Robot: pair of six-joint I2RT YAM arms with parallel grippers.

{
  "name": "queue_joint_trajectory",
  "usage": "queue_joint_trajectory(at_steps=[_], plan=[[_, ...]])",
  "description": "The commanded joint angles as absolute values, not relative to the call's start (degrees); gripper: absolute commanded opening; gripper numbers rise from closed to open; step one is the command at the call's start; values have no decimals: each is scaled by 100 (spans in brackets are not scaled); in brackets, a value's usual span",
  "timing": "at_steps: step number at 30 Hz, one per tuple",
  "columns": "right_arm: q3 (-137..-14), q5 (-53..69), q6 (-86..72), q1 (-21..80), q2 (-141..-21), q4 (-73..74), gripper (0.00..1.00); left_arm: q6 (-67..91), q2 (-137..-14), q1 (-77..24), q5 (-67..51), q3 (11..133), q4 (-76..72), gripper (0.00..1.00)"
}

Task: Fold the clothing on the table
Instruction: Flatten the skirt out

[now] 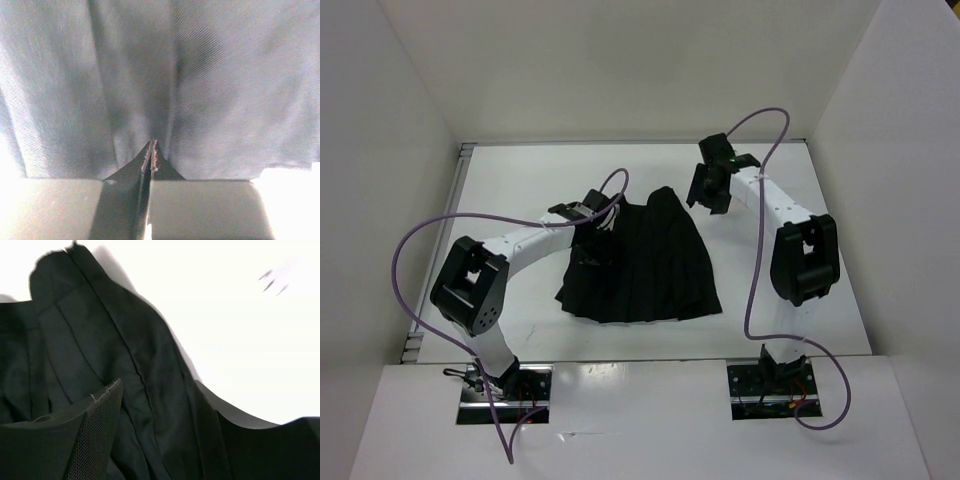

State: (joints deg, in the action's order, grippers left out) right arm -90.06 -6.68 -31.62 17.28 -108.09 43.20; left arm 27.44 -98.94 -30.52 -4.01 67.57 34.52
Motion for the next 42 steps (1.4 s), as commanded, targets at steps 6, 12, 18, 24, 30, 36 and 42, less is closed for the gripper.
queue_joint_trajectory(at_steps=[6,12,18,24,30,36,42], plan=[[-10395,-71,-1776,1363,-11530,3858,61,2628,-10133,-3059,-326,7251,3594,0],[-11187,947,-1460,1178,-12443,3797,56,2628,-10248,-3059,-211,7496,3718,0],[-11373,1502,-1397,1239,-12823,3683,56,2628,-10354,-3059,-79,7620,3823,0],[-11268,1748,-1345,1415,-12990,3455,56,2733,-10406,-3059,-26,7620,3823,0],[-11268,1951,-1397,1468,-13113,3349,55,2838,-10459,-3059,-79,7620,3823,0],[-11425,1951,-1397,1521,-13298,3401,46,2892,-10459,-3059,-79,7620,3771,0],[-11733,1847,-1467,1573,-13107,3647,0,2892,-10407,-3059,-79,7620,3771,0]])
